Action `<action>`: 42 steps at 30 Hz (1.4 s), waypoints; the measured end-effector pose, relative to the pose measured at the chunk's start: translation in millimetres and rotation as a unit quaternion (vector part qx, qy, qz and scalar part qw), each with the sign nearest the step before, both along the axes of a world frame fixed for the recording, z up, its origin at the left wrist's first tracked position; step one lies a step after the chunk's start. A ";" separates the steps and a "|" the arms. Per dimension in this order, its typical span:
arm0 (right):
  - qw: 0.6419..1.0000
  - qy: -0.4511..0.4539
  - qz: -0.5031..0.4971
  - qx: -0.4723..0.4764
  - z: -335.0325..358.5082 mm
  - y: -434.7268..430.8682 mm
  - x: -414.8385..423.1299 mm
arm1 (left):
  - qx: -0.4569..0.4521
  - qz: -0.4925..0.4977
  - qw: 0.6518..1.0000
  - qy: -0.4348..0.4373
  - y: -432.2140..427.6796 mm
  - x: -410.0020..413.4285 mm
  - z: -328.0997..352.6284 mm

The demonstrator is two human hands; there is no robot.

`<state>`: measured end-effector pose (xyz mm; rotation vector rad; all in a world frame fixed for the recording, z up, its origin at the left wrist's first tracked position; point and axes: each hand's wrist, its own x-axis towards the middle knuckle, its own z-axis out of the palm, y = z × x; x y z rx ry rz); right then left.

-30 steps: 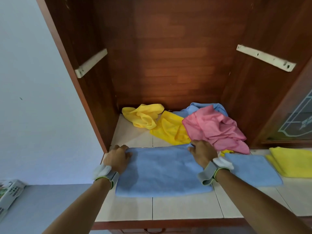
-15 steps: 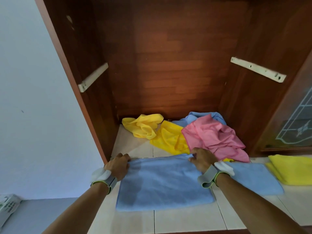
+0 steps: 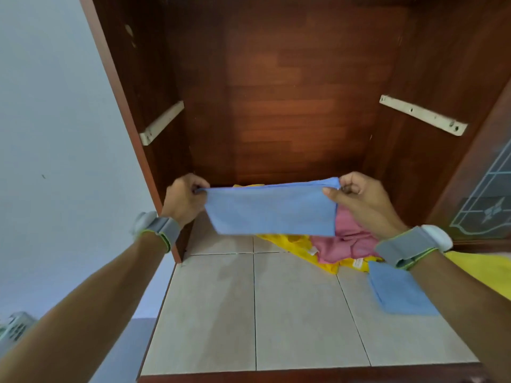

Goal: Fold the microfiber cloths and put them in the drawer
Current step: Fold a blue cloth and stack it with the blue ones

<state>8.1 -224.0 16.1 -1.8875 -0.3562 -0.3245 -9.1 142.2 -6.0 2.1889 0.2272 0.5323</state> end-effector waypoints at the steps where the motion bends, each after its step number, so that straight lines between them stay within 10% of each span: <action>1: 1.000 -0.015 0.010 0.006 7.2 -2.3 -9.7 | 0.000 -0.008 1.000 -0.024 -0.5 -1.6 10.0; 6: 0.999 0.014 0.033 -0.039 -26.3 -14.7 -48.4 | 0.050 -0.048 0.996 -0.054 -6.4 -18.8 5.1; 15: 0.959 0.073 0.075 -0.265 -141.4 -12.7 -113.8 | 0.266 -0.118 0.945 0.147 1.7 -70.5 -131.9; 25: 0.959 -0.001 0.110 -0.262 -130.3 33.3 -141.1 | 0.359 -0.328 0.867 0.112 -125.6 -111.4 -123.4; 31: 0.898 -0.089 0.075 -0.425 -156.3 19.9 -129.9 | 0.124 -0.372 0.912 0.120 -114.5 -119.9 -131.9; 42: 0.843 0.173 0.289 -0.419 -83.9 17.8 -119.2 | -0.152 -0.304 0.896 0.287 -26.7 -157.5 -134.9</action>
